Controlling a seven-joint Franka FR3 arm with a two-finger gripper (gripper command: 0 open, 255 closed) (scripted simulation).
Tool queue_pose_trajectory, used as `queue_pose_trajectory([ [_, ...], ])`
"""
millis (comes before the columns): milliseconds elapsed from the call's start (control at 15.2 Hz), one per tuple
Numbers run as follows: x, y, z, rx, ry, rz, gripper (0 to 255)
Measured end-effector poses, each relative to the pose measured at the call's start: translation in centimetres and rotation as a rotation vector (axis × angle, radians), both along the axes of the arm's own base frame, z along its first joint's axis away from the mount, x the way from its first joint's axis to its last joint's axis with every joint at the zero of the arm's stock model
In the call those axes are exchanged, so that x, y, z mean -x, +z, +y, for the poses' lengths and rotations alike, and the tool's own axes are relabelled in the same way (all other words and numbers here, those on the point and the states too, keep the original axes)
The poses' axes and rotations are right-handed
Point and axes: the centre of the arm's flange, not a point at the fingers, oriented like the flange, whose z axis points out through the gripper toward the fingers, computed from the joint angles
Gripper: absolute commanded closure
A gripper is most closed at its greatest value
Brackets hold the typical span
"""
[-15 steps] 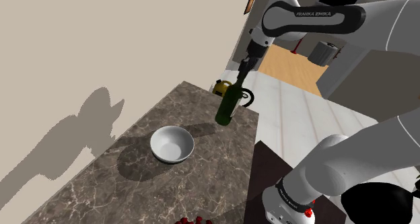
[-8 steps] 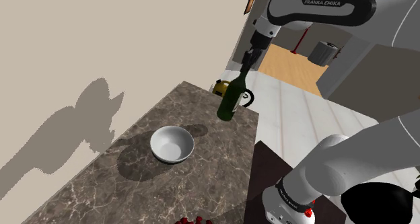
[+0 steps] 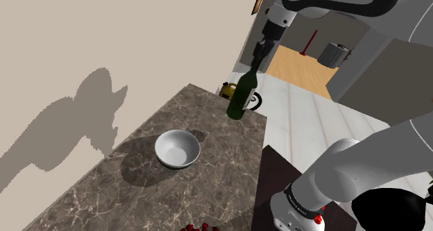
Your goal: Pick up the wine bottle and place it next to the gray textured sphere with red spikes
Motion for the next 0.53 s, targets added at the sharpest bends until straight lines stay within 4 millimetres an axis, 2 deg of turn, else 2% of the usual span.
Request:
queue_pose_trajectory([
  [528,0.0,4.1,-0.2,0.0,0.0,0.0,255],
])
